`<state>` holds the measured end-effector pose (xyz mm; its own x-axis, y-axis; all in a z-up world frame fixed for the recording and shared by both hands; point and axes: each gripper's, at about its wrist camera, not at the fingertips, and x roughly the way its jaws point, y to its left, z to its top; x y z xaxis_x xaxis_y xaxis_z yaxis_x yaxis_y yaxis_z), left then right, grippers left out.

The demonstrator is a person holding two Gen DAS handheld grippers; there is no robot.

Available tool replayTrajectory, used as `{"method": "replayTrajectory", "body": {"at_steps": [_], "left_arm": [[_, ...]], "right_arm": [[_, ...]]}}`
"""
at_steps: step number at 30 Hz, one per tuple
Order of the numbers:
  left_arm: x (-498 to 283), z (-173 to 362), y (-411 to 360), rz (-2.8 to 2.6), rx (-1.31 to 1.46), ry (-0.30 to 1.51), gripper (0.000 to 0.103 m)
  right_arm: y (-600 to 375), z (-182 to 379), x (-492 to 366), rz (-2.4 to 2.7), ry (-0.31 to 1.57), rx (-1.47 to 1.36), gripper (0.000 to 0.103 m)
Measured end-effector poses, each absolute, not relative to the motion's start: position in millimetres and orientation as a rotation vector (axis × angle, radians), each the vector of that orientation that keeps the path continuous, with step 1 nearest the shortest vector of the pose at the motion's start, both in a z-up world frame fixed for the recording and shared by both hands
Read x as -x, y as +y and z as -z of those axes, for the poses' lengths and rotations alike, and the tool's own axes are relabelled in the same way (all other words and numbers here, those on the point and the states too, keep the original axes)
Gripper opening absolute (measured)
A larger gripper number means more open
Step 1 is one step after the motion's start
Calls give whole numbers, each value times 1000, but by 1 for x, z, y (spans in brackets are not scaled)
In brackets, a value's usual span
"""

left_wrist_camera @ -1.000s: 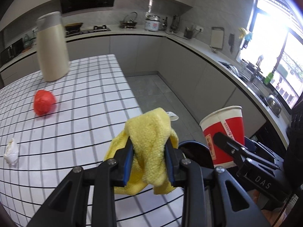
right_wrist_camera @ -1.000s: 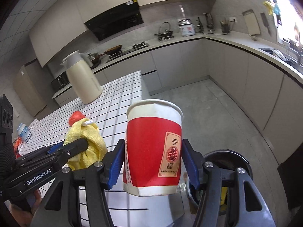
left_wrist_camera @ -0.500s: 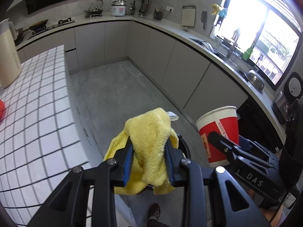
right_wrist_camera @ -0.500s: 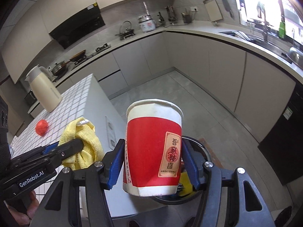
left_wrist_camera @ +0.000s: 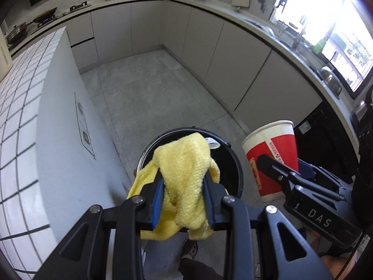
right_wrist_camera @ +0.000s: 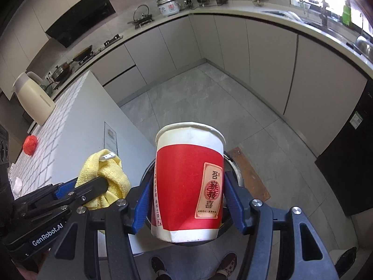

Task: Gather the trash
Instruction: 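Carry the yellow cloth and red paper cup with both tools over the black bin, then open both tools to drop the cloth and cup into the bin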

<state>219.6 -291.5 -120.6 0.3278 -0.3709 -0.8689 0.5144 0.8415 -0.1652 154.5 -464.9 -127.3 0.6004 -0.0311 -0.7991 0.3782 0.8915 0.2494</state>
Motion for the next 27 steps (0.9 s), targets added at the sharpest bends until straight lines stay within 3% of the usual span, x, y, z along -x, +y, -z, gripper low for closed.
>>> {"method": "replayTrajectory", "body": {"at_steps": [8, 13, 16, 27], "left_arm": [[-227, 156, -304, 496, -170, 1164, 37], [-236, 178, -311, 457, -178, 1215, 55], [-239, 181, -314, 432, -184, 1212, 57], [-226, 117, -303, 457, -166, 1081, 58]], "right_arm": [[-481, 171, -184, 176, 984, -407, 63], [-490, 195, -202, 146, 1029, -388, 69], [-495, 204, -208, 154, 1041, -382, 70], [-500, 166, -203, 191, 964, -384, 70]]}}
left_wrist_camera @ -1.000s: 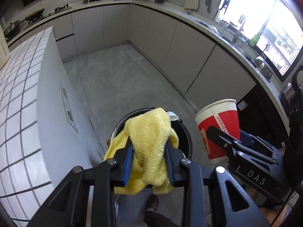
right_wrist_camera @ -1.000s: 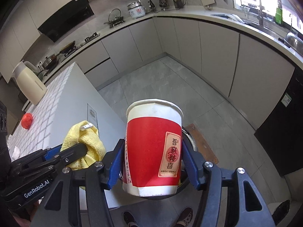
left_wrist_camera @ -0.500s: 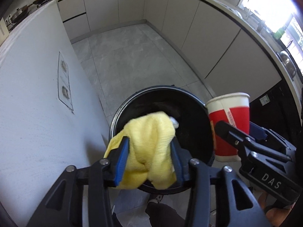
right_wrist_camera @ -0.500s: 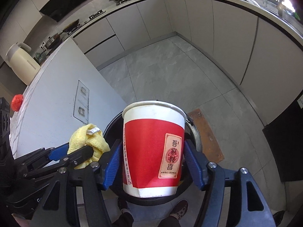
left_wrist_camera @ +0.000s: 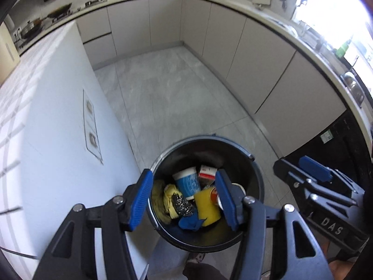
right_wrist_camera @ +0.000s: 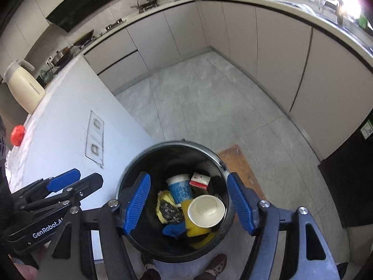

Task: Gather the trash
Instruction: 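Move both tools back toward the white tissue and red plastic bag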

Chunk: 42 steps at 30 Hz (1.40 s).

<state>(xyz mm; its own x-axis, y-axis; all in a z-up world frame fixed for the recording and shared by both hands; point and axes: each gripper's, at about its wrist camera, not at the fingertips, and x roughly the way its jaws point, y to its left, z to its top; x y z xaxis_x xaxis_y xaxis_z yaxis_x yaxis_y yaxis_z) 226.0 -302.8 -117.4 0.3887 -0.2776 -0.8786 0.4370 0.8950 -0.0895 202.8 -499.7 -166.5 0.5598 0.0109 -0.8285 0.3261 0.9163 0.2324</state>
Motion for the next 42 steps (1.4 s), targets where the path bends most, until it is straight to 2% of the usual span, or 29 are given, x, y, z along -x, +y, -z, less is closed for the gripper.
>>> {"method": "replayTrajectory", "body": {"at_steps": [11, 15, 22, 29, 42], "left_arm": [[-228, 55, -255, 497, -108, 980, 58], [-229, 38, -231, 486, -93, 948, 58], [-235, 16, -177, 427, -52, 904, 66], [-244, 12, -109, 328, -11, 886, 67], [-259, 17, 15, 130, 54, 882, 67]], "right_arm": [[-455, 103, -190, 198, 878, -368, 71], [-434, 81, -192, 200, 850, -359, 74], [-376, 43, -205, 158, 803, -322, 76], [-303, 22, -228, 59, 780, -283, 78], [-173, 23, -273, -123, 791, -210, 78]]}}
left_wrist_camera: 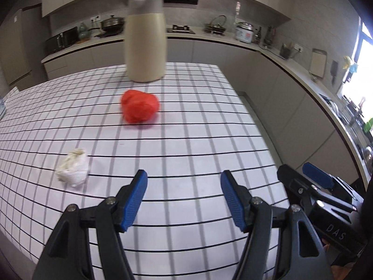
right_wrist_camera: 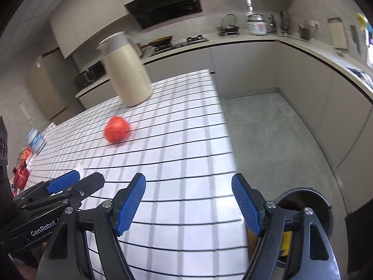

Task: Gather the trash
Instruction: 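Move both tools back toward the white tissue and red plastic bag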

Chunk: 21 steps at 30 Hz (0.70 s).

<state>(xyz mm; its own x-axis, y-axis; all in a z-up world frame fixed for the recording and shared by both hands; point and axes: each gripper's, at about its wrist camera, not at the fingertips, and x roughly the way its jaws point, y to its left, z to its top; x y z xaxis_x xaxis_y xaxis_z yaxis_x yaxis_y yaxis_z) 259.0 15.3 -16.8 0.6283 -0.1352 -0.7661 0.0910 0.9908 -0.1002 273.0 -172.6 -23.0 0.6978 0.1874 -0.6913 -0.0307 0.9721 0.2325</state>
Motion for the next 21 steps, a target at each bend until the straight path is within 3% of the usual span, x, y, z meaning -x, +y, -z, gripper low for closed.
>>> {"method": "replayTrajectory", "body": {"at_steps": [21], "left_arm": [[-282, 43, 148, -15, 69, 923, 67]], "right_arm": [[-27, 44, -317, -254, 836, -164, 78]]}}
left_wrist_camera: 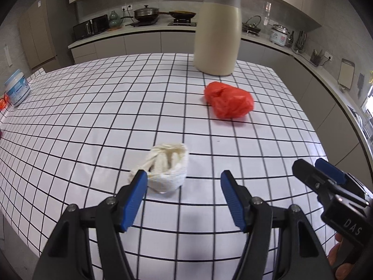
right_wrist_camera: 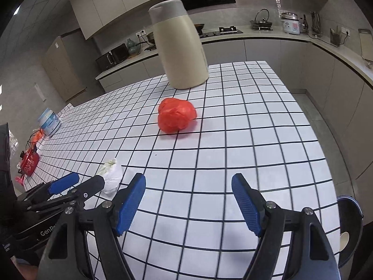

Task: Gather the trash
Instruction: 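Move both tools back toward the white tissue and red plastic bag, then grasp the white tissue with the left tool while the right tool grasps the red plastic bag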

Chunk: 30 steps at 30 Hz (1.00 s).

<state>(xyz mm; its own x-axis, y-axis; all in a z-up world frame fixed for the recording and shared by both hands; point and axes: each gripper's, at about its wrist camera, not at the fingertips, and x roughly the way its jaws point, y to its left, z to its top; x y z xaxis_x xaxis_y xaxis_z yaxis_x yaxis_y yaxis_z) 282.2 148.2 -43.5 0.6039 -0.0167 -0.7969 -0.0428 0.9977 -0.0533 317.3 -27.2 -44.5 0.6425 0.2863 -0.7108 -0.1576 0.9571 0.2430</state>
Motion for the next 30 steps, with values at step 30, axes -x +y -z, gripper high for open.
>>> {"method": "replayTrajectory", "body": {"at_steps": [30], "left_arm": [[-352, 87, 189, 93, 101, 961, 31]], "right_arm": [[21, 75, -380, -205, 891, -164, 78]]}}
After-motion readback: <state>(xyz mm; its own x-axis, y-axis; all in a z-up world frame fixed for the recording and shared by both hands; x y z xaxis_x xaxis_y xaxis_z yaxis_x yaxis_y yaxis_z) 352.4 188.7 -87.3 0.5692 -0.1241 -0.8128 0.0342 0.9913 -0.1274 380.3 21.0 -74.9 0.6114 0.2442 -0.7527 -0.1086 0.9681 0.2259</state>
